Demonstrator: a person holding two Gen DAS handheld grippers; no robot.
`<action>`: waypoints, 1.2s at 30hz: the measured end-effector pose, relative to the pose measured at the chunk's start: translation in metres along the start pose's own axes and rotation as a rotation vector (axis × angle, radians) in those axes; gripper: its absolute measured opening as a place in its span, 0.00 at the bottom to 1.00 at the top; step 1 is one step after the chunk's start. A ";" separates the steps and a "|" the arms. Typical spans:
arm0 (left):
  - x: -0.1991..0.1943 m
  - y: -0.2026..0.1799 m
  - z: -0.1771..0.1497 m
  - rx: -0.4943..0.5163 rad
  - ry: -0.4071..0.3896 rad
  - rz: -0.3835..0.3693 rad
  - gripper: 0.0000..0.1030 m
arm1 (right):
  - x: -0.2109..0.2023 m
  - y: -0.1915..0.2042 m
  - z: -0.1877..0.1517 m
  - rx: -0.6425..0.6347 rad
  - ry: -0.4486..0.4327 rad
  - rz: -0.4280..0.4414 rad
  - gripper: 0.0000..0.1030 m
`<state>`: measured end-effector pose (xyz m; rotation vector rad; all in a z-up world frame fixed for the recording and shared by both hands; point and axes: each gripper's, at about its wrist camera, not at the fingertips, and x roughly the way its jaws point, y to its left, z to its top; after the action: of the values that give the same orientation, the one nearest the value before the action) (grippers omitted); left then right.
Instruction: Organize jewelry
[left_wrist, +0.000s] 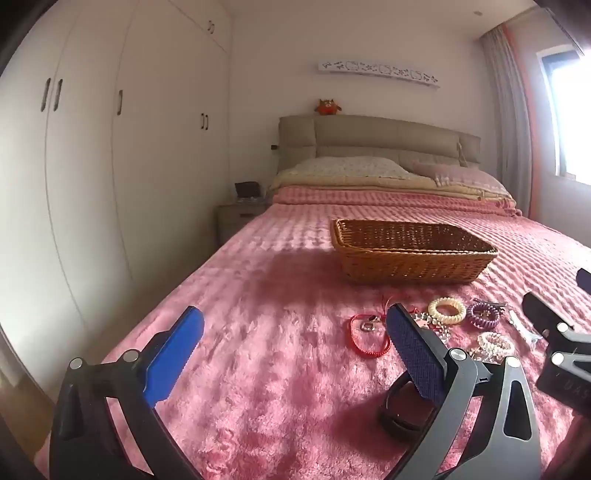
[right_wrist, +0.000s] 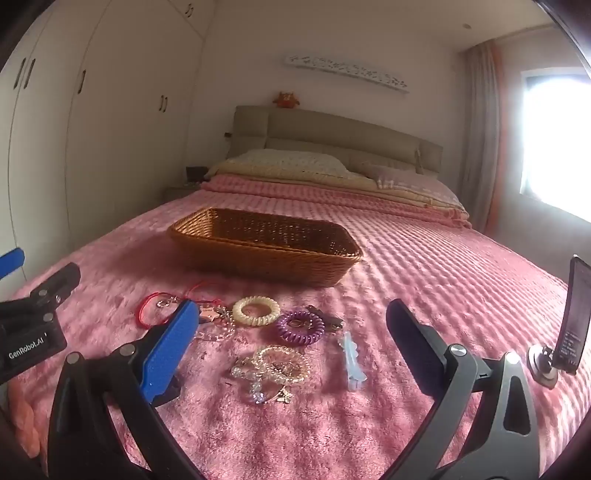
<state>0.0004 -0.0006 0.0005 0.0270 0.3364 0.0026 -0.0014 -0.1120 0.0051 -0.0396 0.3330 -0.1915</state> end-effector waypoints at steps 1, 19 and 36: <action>0.000 0.000 0.000 0.005 -0.002 0.003 0.93 | -0.001 0.000 0.000 0.018 -0.002 0.001 0.94; -0.008 0.003 -0.004 -0.014 -0.016 0.001 0.93 | -0.002 -0.003 -0.004 0.003 0.016 0.015 0.94; -0.005 0.004 -0.004 -0.015 -0.007 0.000 0.93 | -0.001 -0.003 -0.004 0.002 0.022 0.017 0.94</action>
<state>-0.0057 0.0031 -0.0014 0.0122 0.3295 0.0049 -0.0042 -0.1144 0.0020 -0.0331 0.3547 -0.1758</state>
